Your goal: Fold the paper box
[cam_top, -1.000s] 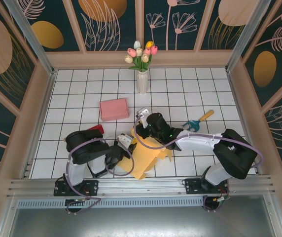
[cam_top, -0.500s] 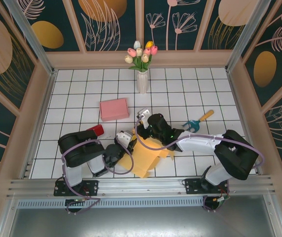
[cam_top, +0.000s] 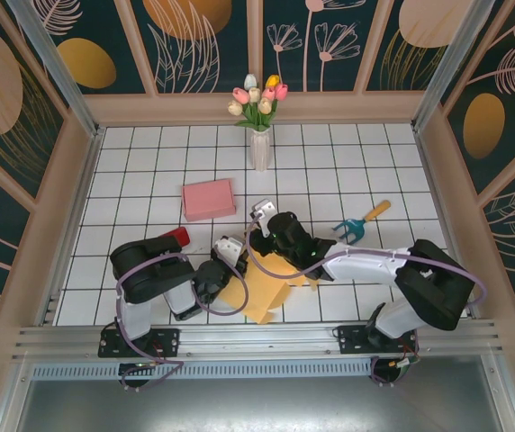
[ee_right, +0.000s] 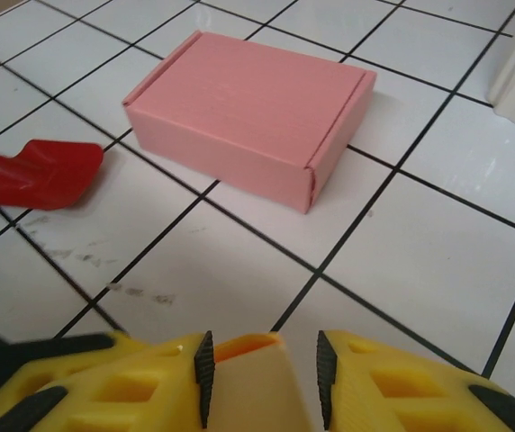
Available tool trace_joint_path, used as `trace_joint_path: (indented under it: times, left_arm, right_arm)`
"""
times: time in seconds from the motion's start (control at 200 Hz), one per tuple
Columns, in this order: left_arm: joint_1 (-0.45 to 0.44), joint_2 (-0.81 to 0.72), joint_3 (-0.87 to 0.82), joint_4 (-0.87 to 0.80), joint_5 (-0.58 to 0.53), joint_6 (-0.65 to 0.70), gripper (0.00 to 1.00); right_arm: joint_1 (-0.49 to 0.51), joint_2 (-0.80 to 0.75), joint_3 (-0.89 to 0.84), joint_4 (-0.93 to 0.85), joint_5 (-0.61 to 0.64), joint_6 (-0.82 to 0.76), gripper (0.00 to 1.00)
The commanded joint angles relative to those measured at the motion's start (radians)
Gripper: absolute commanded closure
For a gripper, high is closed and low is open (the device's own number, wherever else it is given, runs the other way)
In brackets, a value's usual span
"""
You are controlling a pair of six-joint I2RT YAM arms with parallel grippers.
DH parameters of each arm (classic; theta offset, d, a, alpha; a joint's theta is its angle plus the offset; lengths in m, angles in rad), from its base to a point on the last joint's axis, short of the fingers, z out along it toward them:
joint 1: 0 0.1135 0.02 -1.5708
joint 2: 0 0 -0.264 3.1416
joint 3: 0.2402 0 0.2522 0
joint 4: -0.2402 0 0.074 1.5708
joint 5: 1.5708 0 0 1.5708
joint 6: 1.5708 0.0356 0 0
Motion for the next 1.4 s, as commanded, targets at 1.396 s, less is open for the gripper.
trace_joint_path:
  times: [1.396]
  left_arm:
    - [-0.018,0.039,0.006,0.103,-0.225,-0.179,1.0]
  right_arm:
    - [0.057,-0.391,-0.257,0.018,0.081,0.672,0.49]
